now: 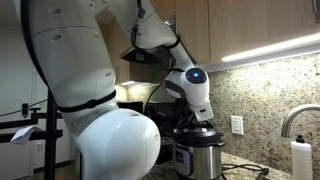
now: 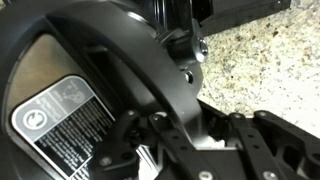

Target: Cover the cooker with the lid

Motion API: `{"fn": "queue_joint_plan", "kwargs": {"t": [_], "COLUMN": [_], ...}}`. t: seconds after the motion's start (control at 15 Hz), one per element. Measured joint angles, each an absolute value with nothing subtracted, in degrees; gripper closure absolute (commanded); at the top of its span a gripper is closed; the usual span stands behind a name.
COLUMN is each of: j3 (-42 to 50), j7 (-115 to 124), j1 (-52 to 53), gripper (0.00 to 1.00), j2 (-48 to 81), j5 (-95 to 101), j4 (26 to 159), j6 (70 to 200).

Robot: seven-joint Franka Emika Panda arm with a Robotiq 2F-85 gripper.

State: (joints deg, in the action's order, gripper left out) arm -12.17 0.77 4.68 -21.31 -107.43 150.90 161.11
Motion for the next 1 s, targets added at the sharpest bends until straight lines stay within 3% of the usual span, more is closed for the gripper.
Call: {"fn": "queue_joint_plan", "kwargs": {"t": [1.0], "j3": [-16.0], "j7": [0.5], "j1": [4.3], "gripper": [0.99], "j2": [-19.1], "j5": [-119.6], "j4": [148.0], "j6": [170.1]}}
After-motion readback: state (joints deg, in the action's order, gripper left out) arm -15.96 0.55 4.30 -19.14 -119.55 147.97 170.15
